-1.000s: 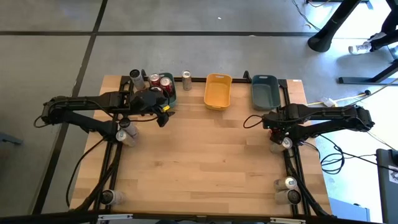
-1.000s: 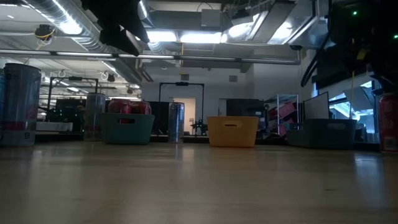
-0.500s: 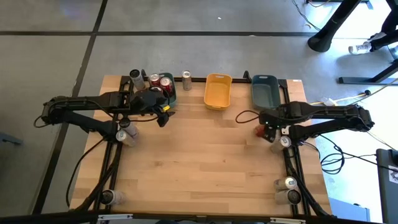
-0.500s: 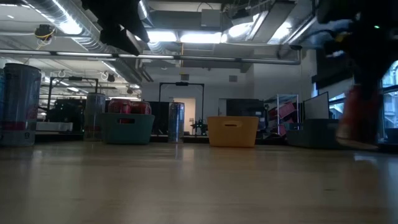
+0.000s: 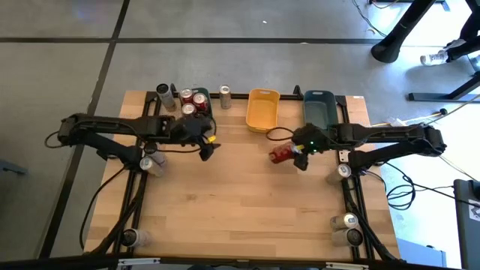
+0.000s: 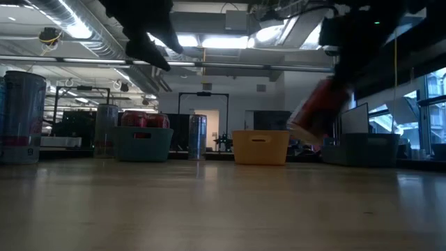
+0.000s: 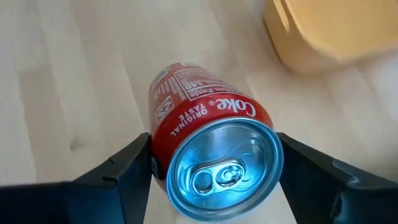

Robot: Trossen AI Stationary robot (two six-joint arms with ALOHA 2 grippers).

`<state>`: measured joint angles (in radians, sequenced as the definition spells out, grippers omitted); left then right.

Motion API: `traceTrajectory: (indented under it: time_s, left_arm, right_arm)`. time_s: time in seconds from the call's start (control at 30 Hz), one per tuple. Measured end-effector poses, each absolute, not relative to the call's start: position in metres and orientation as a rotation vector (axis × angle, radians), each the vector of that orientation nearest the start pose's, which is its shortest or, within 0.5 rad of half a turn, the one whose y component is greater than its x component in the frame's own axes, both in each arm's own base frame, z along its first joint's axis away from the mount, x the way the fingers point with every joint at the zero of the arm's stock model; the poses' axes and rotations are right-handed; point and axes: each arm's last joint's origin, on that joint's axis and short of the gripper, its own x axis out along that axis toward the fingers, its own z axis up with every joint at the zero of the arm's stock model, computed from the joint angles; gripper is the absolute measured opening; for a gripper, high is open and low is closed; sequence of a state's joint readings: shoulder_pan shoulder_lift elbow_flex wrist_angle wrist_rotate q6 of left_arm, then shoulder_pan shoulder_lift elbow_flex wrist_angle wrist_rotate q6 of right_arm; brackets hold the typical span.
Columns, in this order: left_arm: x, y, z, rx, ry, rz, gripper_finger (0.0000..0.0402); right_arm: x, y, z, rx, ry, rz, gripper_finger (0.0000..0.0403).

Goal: Sort soda cans
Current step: Put the red soda can into the green bin

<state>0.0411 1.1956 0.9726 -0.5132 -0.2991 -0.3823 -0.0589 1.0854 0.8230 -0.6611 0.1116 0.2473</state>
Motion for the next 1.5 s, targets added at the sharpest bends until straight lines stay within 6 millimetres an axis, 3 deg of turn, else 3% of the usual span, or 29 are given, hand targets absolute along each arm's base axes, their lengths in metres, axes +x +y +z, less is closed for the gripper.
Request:
traceTrajectory:
  time_s: [0.27,0.57,0.77,1.17,1.5]
  left_arm:
    - [0.273,0.007,0.262,-0.266,0.73,0.428,0.0341]
    - [0.295,0.001,0.243,-0.241,0.724,0.41,0.0298]
    - [0.302,-0.004,0.249,-0.222,0.641,0.376,0.0264]
    - [0.308,-0.012,0.236,-0.205,0.688,0.351,0.014]
    - [0.304,-0.011,0.24,-0.188,0.688,0.35,0.0123]
  right_arm:
    - [0.246,-0.018,0.247,0.119,0.746,-0.214,0.0277]
    - [0.27,-0.016,0.241,0.131,0.644,-0.107,0.0277]
    - [0.278,-0.016,0.241,0.131,0.592,-0.071,0.0277]
    - [0.283,-0.015,0.249,0.116,0.501,-0.037,0.0277]
    - [0.282,-0.015,0.249,0.102,0.508,-0.025,0.0277]
